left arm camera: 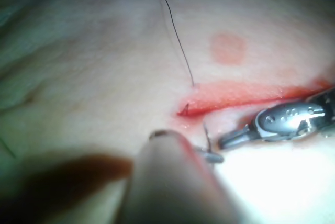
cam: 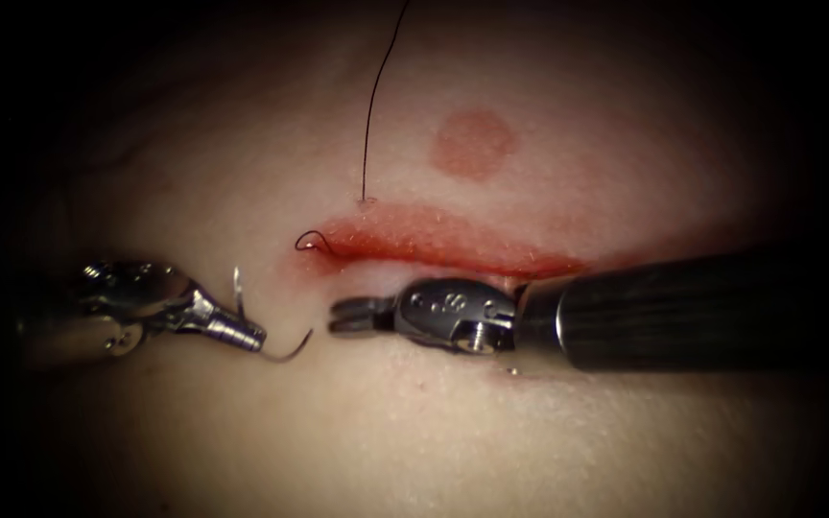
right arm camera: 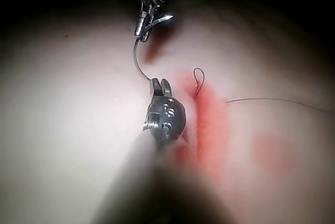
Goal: Wound Closure
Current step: Pull the needle through with the left gripper.
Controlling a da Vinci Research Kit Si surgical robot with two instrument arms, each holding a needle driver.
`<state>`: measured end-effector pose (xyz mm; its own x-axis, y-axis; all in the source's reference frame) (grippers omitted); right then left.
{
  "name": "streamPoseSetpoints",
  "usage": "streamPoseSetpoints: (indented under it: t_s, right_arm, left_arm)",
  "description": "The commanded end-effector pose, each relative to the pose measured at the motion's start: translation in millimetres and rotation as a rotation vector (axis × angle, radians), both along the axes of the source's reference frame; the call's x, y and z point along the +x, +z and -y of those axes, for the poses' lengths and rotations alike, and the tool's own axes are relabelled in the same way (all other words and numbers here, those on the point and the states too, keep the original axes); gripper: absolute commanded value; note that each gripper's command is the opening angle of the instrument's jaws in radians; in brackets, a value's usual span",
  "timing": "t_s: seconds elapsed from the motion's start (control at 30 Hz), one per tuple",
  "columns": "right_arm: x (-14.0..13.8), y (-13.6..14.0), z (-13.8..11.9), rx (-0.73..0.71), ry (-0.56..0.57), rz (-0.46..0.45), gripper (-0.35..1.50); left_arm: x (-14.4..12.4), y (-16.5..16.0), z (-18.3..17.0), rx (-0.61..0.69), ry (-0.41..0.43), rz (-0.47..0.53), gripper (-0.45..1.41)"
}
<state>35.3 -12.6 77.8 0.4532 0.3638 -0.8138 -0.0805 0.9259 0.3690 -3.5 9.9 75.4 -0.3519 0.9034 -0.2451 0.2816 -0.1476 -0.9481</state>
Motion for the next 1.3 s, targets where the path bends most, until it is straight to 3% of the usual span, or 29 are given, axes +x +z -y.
streamPoseSetpoints:
  t_s: [0.03, 0.2, 0.6, 0.87, 0.9, 1.0, 1.2, 1.3]
  right_arm:
    - [0.4, 1.1, 0.6, 0.001, -0.007, 0.015, -0.18]
    - [-0.4, 2.3, 0.2, -0.007, 0.000, 0.043, -0.35]
    - [-1.0, 5.2, 0.6, -0.034, -0.001, 0.103, -0.35]
    - [-1.1, 4.4, 0.7, -0.032, -0.001, 0.104, -0.35]
    - [-1.2, 4.4, 0.7, -0.032, -0.001, 0.103, -0.35]
    - [-1.2, 4.2, 0.6, -0.030, -0.001, 0.103, -0.35]
    - [-1.2, 3.8, 0.7, -0.029, -0.004, 0.101, -0.35]
    - [-1.2, 3.5, 0.8, -0.030, -0.003, 0.102, -0.35]
  left_arm:
    - [-0.5, 0.7, 0.1, 0.004, -0.001, 0.002, -0.35]
    - [-0.1, -0.4, -0.6, 0.001, -0.009, 0.003, -0.35]
    - [0.1, -6.6, -1.0, -0.045, -0.033, 0.042, -0.35]
    - [0.1, -5.8, -0.8, -0.137, -0.078, 0.086, -0.35]
    - [0.2, -5.6, -0.8, -0.166, -0.076, 0.098, -0.05]
    - [0.6, -4.3, -0.9, -0.303, -0.069, 0.084, 0.44]
    - [1.2, -1.9, -1.9, -0.322, -0.077, 0.024, 0.51]
    - [0.9, -0.9, -2.1, -0.317, -0.062, 0.041, 0.52]
